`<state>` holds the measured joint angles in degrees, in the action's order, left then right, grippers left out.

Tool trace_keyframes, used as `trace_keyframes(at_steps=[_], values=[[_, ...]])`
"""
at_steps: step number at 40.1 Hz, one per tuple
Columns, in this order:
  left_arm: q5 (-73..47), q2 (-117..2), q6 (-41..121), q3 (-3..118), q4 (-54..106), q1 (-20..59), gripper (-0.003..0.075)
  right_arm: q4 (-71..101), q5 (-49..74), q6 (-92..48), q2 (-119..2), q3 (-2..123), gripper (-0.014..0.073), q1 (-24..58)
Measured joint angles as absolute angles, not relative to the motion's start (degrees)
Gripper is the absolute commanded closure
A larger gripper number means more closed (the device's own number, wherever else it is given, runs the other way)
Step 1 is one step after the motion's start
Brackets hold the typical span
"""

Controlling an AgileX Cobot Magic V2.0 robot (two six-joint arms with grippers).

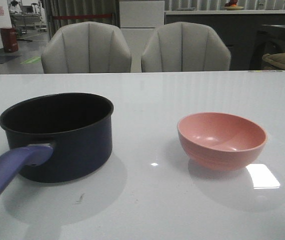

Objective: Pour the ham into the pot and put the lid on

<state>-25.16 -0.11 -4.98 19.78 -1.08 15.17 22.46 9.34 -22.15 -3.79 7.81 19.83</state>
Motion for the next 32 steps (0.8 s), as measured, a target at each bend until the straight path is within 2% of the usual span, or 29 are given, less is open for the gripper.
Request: trace_keyframes(at_steps=[7,13,24,32], values=[[-25.69,-1.31,-5.09,20.59,-1.08,15.17,0.0095,22.46,9.34,-22.15,-3.79,7.79,0.0435,19.83],[-27.06,-7.96,-8.05,23.71,-1.37,15.04,0.0091,22.46,9.34,-22.15,-3.79,7.79,0.0435,19.83],[-29.2,-27.84,-12.69,31.93,-3.65,14.7,0.0091,22.46,9.34,-22.15,-3.79,7.79,0.0435,19.83],[-33.12,-43.49,-22.19,39.65,-12.53,14.7,0.0092,22.46,9.34,-22.15,-3.79,7.79,0.0435,19.83]])
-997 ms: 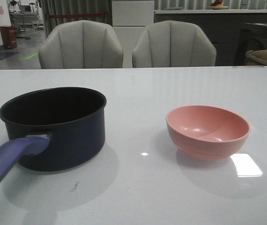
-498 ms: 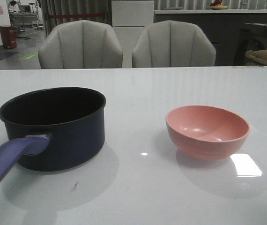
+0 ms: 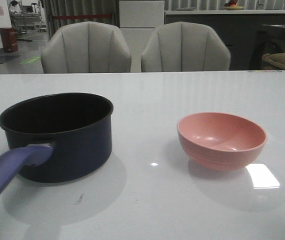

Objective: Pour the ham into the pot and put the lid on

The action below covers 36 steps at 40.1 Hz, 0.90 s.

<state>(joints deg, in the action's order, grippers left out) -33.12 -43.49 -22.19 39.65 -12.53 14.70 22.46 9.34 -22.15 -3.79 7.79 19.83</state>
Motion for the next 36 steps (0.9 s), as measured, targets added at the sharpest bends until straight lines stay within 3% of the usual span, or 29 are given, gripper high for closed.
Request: trace_keyframes(at_steps=[14,24,36], values=[[-41.22,-69.98,-24.0,53.73,-12.24,10.75,0.0095,22.46,9.34,-22.15,-3.79,7.79,0.0435,19.83],[-45.78,-78.47,-17.94,58.31,-1.66,-0.16,0.0095,22.46,9.25,-22.15,-3.79,7.79,0.0435,19.83],[-51.37,-88.2,-15.82,62.31,0.0,-5.46,0.0095,22.46,9.25,-22.15,-3.79,7.79,0.0435,19.83]])
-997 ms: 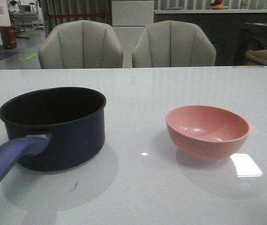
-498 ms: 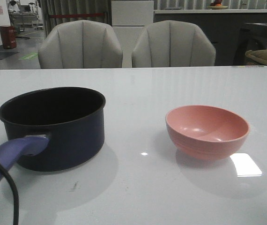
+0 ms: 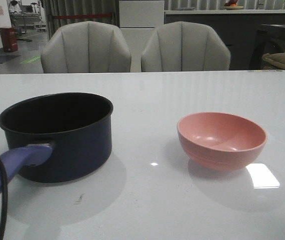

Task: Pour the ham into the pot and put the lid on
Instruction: 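Lift the glass lid by its knob with the left gripper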

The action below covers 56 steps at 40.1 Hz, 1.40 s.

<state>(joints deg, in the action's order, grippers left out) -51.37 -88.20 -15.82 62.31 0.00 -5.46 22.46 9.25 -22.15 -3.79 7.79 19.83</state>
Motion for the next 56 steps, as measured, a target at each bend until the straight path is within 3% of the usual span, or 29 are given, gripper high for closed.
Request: trace_keyframes(at_steps=[32,36,43,47,56], values=[[-53.53,-103.7,-12.91,69.94,0.66,-5.43,0.0099,22.48,9.25,-22.15,-3.79,7.79,0.0435,19.83],[-53.73,-105.13,-12.77,70.46,0.75,-5.43,0.0153,22.48,9.25,-22.15,-3.79,7.79,0.0435,19.83],[-54.24,-106.28,-12.65,70.49,0.94,-5.43,0.0375,22.48,9.25,-22.15,-3.79,7.79,0.0435,19.83],[-54.59,-106.43,-12.65,70.84,0.94,-5.43,0.0462,22.58,9.25,-22.15,-3.79,7.79,0.0435,19.83],[-55.74,-106.55,-12.54,72.38,1.03,-5.43,0.0496,22.58,9.25,-22.15,-3.79,7.79,0.0435,19.83]])
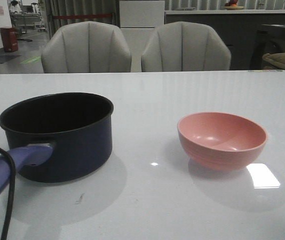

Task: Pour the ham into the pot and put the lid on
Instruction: 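Lift the glass lid by its knob with the left gripper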

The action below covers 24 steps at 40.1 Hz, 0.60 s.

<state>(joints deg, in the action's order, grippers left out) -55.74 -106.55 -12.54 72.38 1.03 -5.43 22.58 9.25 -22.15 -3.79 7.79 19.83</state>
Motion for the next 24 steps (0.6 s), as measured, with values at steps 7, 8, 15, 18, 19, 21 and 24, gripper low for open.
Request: trace_keyframes(at_steps=[7,8,15,18,19,21,24], values=[[-58.54,-106.55,-12.54,75.03,1.03,-5.43,0.0496,22.58,9.25,-22.15,-3.79,7.79,0.0435,19.83],[-59.05,-106.55,-12.54,75.48,1.03,-5.43,0.0496,22.58,9.25,-22.15,-3.79,7.79,0.0435,19.83],[-60.2,-105.12,-11.55,78.06,1.86,-4.92,0.0496,22.58,9.25,-22.15,-3.79,7.79,0.0435,19.83],[-60.34,-103.55,-11.41,79.86,1.95,-3.93,0.0496,22.58,9.25,-22.15,-3.79,7.79,0.0435,19.83],[-60.34,-103.13,-11.28,80.51,1.95,-3.5,0.0496,22.58,9.25,-22.15,-3.79,7.79,0.0435,19.83],[-60.45,-102.11,-11.02,82.16,1.95,-2.33,0.0496,22.58,9.25,-22.15,-3.79,7.79,0.0435,19.83],[-60.92,-100.55,-10.05,85.0,1.95,0.0,0.0496,22.58,9.25,-22.15,-3.79,7.79,0.0435,19.83]])
